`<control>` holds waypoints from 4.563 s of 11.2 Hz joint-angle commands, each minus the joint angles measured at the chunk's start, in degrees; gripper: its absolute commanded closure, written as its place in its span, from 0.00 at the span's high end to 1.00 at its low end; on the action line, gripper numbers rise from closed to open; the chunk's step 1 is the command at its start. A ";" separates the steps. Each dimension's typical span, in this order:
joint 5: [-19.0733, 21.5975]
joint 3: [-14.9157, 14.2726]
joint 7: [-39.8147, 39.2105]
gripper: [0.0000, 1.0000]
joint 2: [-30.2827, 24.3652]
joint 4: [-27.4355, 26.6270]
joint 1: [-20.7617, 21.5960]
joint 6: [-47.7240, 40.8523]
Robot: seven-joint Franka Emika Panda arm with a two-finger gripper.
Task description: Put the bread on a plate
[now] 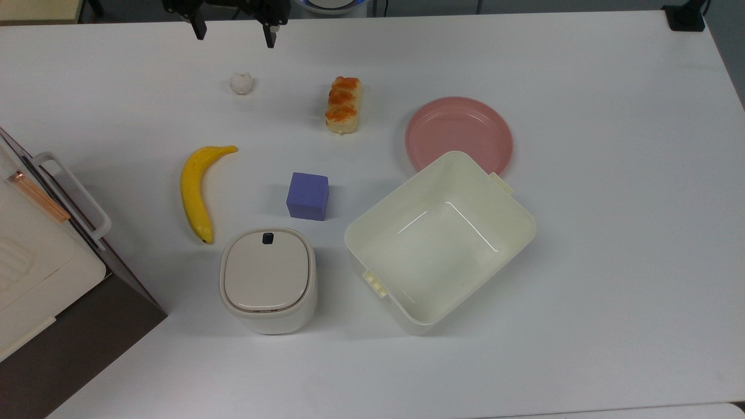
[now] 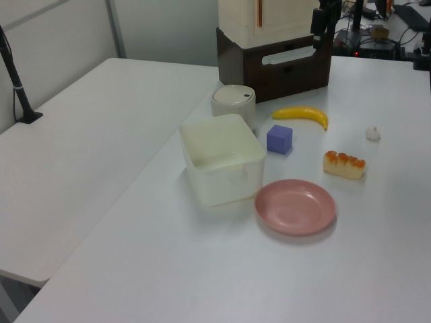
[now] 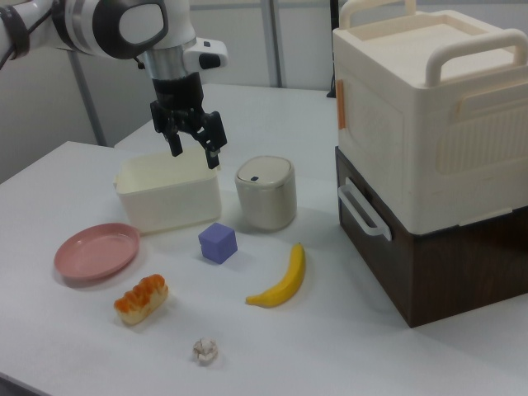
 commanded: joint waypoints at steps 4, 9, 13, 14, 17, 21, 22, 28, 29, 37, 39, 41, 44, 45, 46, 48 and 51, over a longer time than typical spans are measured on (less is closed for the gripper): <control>-0.04 -1.36 -0.64 1.00 0.72 -0.92 2.05 2.84; 0.05 -1.36 -1.52 1.00 0.89 -0.92 1.96 2.93; 0.22 -1.36 -3.89 1.00 0.81 -1.01 2.22 2.75; 0.22 -1.36 -3.98 1.00 0.81 -1.01 2.22 2.66; 0.13 -1.36 -3.98 1.00 0.81 -1.18 2.40 2.49; 0.13 -1.36 -3.98 1.00 0.72 -1.54 3.36 2.66; 0.13 -1.36 -3.80 1.00 0.80 -1.45 3.45 2.75; 0.49 -1.27 -3.28 1.00 0.28 -4.34 4.41 3.10; 0.57 -1.27 -3.36 1.00 -0.77 -6.44 4.51 3.28; -2.23 -1.27 -3.28 1.00 -13.95 -36.66 7.40 18.63; -2.33 -1.18 0.30 1.00 -13.79 -38.01 9.16 23.73; -3.81 -0.83 7.06 1.00 -11.95 -38.45 12.66 30.05; -12.23 0.49 17.01 1.00 -11.41 -44.50 14.96 38.78; -12.69 0.49 17.03 1.00 -11.59 -45.47 15.23 38.79; -13.13 0.49 16.94 1.00 -12.02 -46.44 15.23 38.70; -16.02 1.01 17.11 1.00 -11.94 -49.16 15.75 38.52; -17.61 1.19 17.11 1.00 -11.06 -49.44 16.63 36.78</control>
